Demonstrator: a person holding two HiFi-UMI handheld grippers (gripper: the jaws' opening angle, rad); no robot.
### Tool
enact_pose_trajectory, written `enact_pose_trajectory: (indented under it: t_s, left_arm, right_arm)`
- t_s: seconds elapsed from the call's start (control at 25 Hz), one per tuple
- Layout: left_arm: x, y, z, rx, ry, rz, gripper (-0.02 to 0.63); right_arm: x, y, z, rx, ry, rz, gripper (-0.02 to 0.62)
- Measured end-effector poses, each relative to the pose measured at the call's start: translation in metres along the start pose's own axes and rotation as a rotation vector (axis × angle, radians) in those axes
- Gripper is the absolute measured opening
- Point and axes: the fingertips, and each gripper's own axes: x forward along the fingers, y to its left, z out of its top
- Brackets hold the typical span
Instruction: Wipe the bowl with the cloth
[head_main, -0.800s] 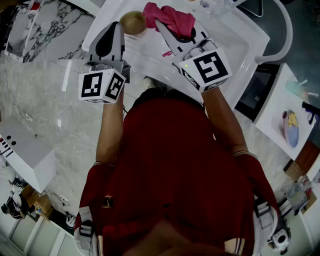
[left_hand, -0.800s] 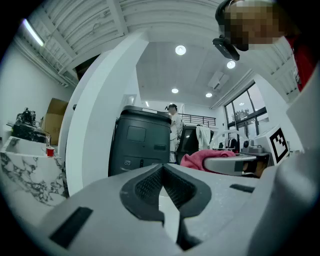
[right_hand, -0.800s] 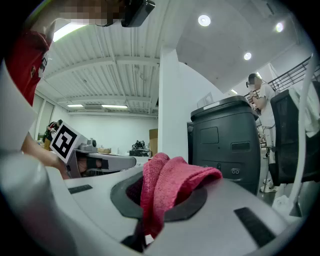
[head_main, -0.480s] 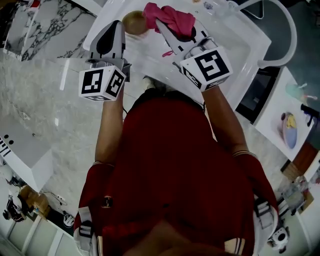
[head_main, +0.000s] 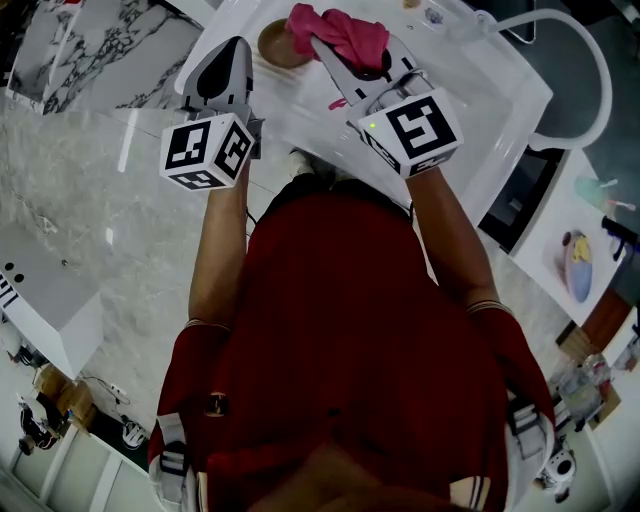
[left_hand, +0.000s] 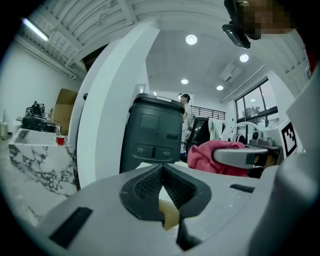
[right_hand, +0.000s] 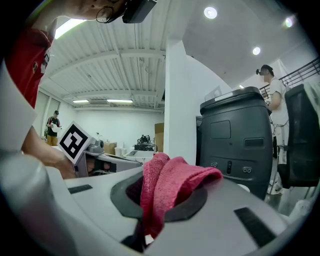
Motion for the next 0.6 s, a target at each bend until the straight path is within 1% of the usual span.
enact_pose_trajectory:
  t_s: [0.28,0.6]
  left_arm:
    - [0.008,0.023,-0.019,-0.048,0.074,0.028,0.008]
    - [0.021,0.033,-0.04,-0.101,0.162,0.04,0.009]
  right_arm:
    - [0.016,0.002,-0.012,-0.017,0.038,0.0,0.029]
    - [0.025,-0.001,-0.023,-0.028,0.081,0.002,0.029]
